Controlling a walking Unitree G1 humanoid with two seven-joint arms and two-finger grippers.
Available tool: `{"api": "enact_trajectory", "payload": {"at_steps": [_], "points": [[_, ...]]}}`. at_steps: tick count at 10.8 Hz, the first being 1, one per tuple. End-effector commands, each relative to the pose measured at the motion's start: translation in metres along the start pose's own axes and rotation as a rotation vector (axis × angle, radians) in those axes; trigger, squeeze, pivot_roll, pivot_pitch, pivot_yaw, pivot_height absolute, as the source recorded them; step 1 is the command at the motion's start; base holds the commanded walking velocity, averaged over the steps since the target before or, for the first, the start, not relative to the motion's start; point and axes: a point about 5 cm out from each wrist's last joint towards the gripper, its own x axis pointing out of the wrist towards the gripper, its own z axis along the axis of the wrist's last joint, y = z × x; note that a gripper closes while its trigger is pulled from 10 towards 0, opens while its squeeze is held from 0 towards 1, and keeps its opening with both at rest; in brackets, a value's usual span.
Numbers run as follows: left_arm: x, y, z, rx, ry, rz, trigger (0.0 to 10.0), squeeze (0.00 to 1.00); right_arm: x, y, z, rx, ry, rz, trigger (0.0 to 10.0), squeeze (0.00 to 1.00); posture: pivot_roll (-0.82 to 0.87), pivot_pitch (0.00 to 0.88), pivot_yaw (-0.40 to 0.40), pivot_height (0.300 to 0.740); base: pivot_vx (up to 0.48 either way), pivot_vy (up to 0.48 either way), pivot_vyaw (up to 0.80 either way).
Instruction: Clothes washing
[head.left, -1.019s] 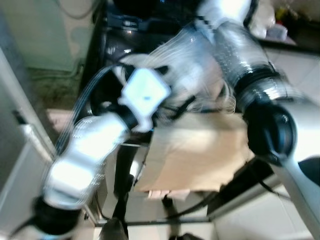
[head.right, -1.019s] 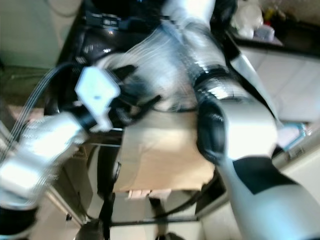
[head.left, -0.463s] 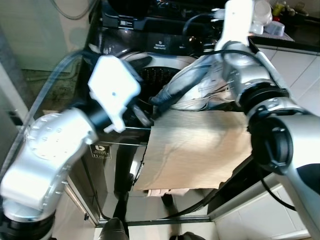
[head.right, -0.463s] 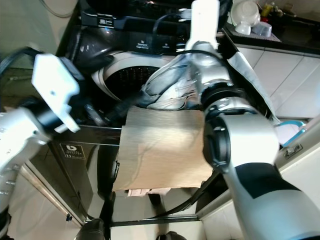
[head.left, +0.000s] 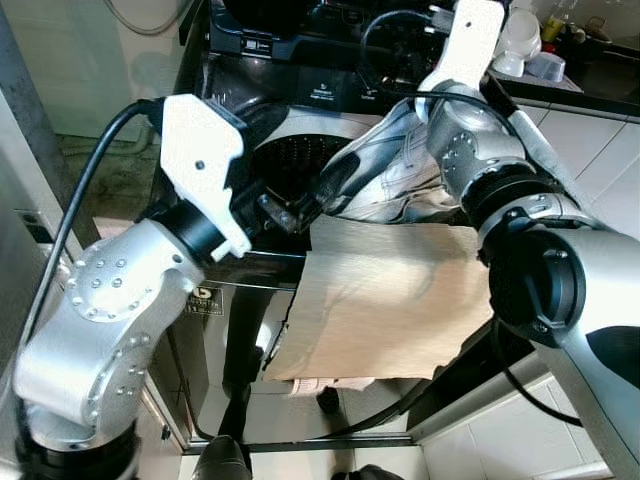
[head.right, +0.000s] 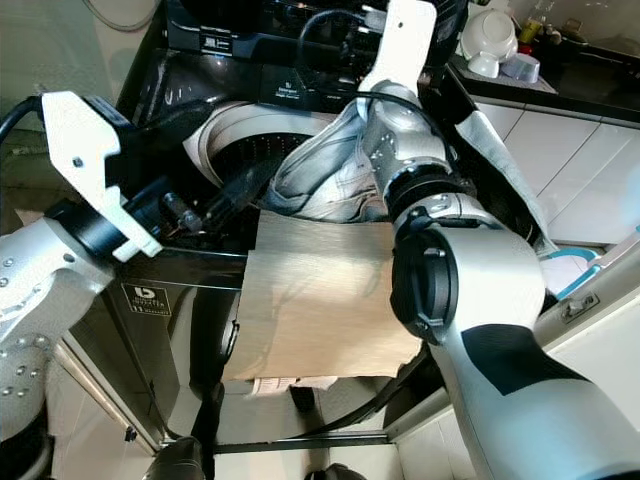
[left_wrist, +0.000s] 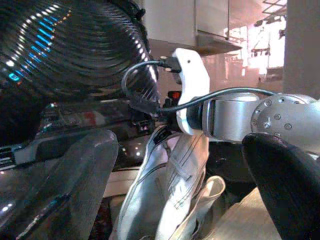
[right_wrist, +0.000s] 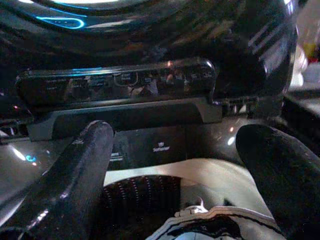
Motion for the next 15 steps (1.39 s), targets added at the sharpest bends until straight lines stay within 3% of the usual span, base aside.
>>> {"api": "enact_trajectory", "payload": {"at_steps": [1, 2, 3, 4, 5, 6, 7, 8, 9, 11, 12, 13, 15], "points": [[0.006, -0.005, 0.0, -0.008, -0.007, -0.028, 10.0, 0.0, 0.0, -0.011, -0.003, 0.193, 0.03, -0.043, 10.0, 1.0, 0.19, 0.0, -0.166, 0.74, 0.0, 0.0, 0.0], [0.008, -0.004, 0.0, -0.012, -0.01, -0.033, 10.0, 0.0, 0.0, -0.018, -0.008, 0.488, 0.072, -0.086, 10.0, 1.0, 0.18, 0.0, -0.161, 0.74, 0.0, 0.0, 0.0], [0.01, -0.004, 0.001, -0.017, -0.015, -0.038, 10.0, 0.0, 0.0, -0.023, -0.009, 0.634, 0.077, -0.108, 10.0, 1.0, 0.18, 0.0, -0.159, 0.74, 0.0, 0.0, 0.0], [0.011, -0.004, 0.002, -0.014, -0.019, -0.041, 10.0, 0.0, -0.001, -0.025, -0.011, 0.76, 0.098, -0.117, 10.0, 0.0, 0.17, 0.0, -0.159, 0.74, 0.0, 0.0, 0.0], [0.013, -0.004, 0.002, -0.017, -0.023, -0.041, 10.0, 0.0, 0.0, -0.035, -0.007, 0.949, 0.067, -0.155, 10.0, 0.0, 0.17, 0.0, -0.157, 0.74, 0.0, 0.0, 0.0], [0.015, -0.004, 0.002, -0.017, -0.027, -0.044, 10.0, 0.0, -0.001, -0.052, 0.003, 1.071, 0.0, -0.229, 10.0, 0.0, 0.17, 0.0, -0.156, 0.74, 0.0, 0.0, 0.0], [0.015, -0.004, 0.002, -0.012, -0.026, -0.047, 10.0, 0.0, 0.002, -0.036, 0.035, 0.011, -0.082, -0.211, 10.0, 0.0, 0.16, 0.0, -0.148, 0.74, 0.0, 0.0, 0.0], [0.015, -0.004, 0.002, -0.011, -0.025, -0.048, 10.0, 0.0, 0.002, -0.012, 0.041, -0.571, -0.144, -0.123, 10.0, 0.0, 0.15, 0.0, -0.145, 0.74, 0.0, 0.0, 0.0], [0.017, -0.004, 0.001, -0.008, -0.026, -0.053, 10.0, 0.0, 0.002, -0.004, 0.031, -0.847, -0.135, -0.065, 10.0, 0.0, 0.14, 0.0, -0.146, 0.74, 0.0, 0.0, 0.0], [0.018, -0.004, 0.001, 0.002, -0.025, -0.058, 10.0, 0.0, 0.0, 0.008, 0.018, -1.337, -0.215, -0.001, 10.0, 0.0, 0.14, 0.0, -0.14, 0.74, 0.0, 0.0, 0.0], [0.017, -0.004, 0.001, 0.008, -0.019, -0.061, 10.0, 0.0, -0.001, 0.006, 0.011, -1.278, -0.197, -0.001, 10.0, 0.0, 0.14, 0.0, -0.139, 0.74, 0.0, 0.0, 0.0], [0.017, -0.005, 0.0, 0.014, -0.014, -0.065, 10.0, 0.0, 0.0, -0.005, -0.001, -0.365, 0.028, 0.011, 10.0, 0.0, 0.14, 0.0, -0.137, 0.74, 0.0, 0.0, 0.0], [0.017, -0.004, 0.0, 0.021, -0.01, -0.067, 10.0, 0.0, 0.0, -0.012, -0.002, -0.145, 0.051, -0.01, 10.0, 0.0, 0.14, 0.0, -0.135, 0.74, 0.0, 0.0, 0.0]]}}
